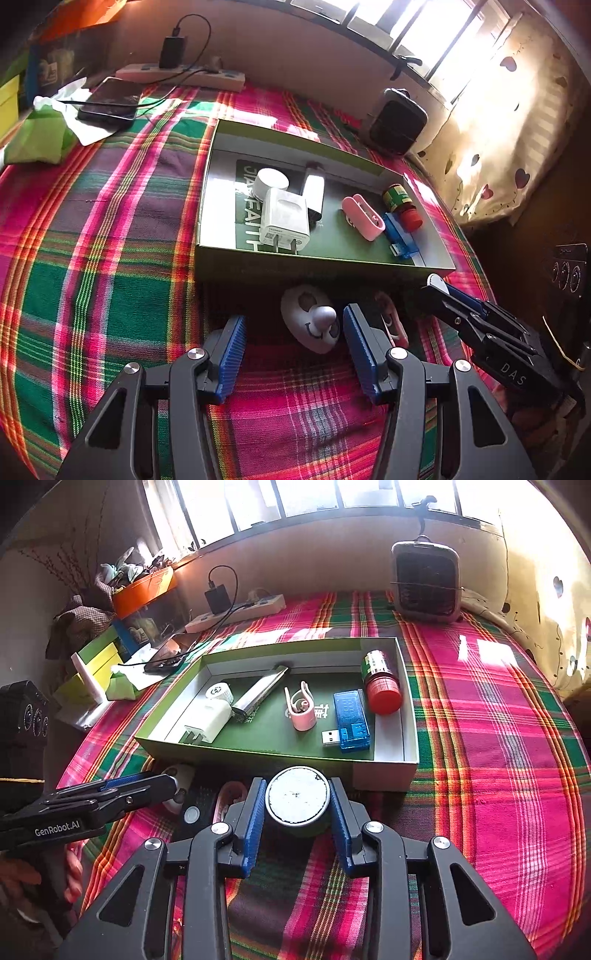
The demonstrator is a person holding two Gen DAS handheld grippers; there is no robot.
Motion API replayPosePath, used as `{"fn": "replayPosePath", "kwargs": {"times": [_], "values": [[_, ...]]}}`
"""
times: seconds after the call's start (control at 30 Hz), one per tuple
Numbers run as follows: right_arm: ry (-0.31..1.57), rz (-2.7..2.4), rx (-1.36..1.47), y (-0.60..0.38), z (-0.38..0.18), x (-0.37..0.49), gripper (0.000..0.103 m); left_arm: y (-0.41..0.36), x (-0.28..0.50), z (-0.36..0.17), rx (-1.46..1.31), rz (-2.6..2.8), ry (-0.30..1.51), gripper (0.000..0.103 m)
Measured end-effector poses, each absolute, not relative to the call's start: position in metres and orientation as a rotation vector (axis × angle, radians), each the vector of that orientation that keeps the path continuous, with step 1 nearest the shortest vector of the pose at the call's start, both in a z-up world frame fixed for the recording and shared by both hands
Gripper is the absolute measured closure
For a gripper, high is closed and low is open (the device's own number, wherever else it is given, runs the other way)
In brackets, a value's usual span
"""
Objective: Organize rigid objects
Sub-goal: 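Grasp the white tape roll with the right gripper while the left gripper grasps the panda-face object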
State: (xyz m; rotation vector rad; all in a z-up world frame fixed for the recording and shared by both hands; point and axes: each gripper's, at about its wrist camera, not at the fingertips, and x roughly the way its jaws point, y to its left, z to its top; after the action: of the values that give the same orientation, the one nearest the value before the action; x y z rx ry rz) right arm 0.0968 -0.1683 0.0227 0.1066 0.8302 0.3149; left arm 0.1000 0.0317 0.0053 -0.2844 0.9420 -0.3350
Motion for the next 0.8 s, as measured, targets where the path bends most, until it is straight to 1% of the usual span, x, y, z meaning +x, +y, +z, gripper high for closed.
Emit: {"fn": "replayPosePath", "kwargs": {"times": [0.33, 0.4, 0.43, 0.57, 0.7, 0.73, 0.8], "values": [[0.823, 0.313, 0.131, -0.1752, 0.0237, 0.0952, 0.068, 0.0217, 0.1026, 0.0052, -0.237, -0.294, 0.939, 0.051], [0.824, 0.313, 0.134, -0.1759, 0.0235, 0.095, 0.068, 0.0211, 0.1027, 0.0053, -0.231, -0.284, 0.94, 0.055], [0.824, 0.314, 0.135, -0.1763, 0.0233, 0.0949, 0.068, 0.0209, 0.1027, 0.0051, -0.23, -0.283, 0.941, 0.059], [0.824, 0.315, 0.137, -0.1768, 0.0229, 0.0946, 0.068, 0.0216, 0.1029, 0.0046, -0.243, -0.289, 0.941, 0.066], [0.825, 0.316, 0.137, -0.1767, 0.0226, 0.0944, 0.068, 0.0208, 0.1011, 0.0051, -0.248, -0.296, 0.938, 0.07], [0.824, 0.316, 0.137, -0.1767, 0.0227, 0.0947, 0.068, 0.0211, 0.1005, 0.0054, -0.251, -0.298, 0.936, 0.073], [0.825, 0.315, 0.136, -0.1767, 0.0227, 0.0947, 0.068, 0.0218, 0.0995, 0.0061, -0.251, -0.295, 0.933, 0.073]]}}
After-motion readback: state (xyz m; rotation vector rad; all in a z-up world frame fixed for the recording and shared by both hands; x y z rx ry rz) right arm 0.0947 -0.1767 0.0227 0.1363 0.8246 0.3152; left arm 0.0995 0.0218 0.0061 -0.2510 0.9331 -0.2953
